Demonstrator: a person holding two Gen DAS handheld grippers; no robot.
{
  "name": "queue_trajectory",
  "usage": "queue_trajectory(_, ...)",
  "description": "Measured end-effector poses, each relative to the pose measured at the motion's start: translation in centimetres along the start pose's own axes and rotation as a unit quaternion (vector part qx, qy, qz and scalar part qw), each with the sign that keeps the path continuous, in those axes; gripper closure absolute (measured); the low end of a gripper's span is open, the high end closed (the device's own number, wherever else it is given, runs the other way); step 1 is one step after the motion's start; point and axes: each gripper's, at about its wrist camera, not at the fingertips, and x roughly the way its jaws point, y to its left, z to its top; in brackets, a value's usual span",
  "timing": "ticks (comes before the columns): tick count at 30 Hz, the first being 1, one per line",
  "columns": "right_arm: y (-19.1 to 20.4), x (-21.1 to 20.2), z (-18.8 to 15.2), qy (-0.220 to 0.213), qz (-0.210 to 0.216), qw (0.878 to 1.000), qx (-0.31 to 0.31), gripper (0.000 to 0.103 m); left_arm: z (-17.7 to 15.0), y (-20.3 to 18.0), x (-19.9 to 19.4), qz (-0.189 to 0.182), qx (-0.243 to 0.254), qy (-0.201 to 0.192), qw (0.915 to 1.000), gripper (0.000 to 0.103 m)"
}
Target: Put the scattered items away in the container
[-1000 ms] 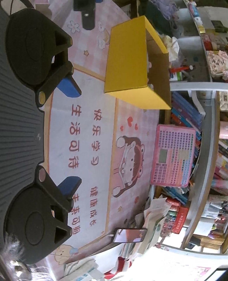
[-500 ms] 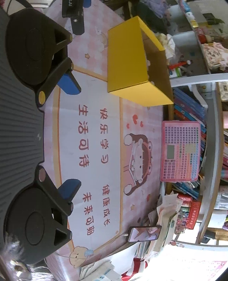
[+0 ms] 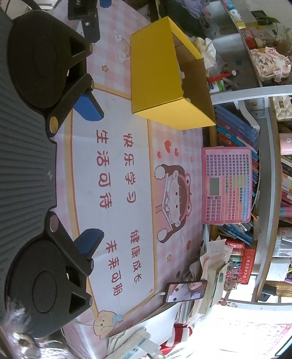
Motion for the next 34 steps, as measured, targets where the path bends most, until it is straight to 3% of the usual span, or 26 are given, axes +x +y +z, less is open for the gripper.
queue_trajectory(14, 1.1, 0.3, 0.2, 0.003, 0.008, 1.0, -0.014, 0.0, -0.3, 0.7, -0.2, 0.009, -0.003, -0.001, 1.0, 0.0)
queue_trajectory(34, 1.3, 0.6, 0.1, 0.017, 0.008, 0.999, -0.028, 0.0, -0.5, 1.1, 0.2, -0.013, -0.024, 0.006, 0.9996, 0.0)
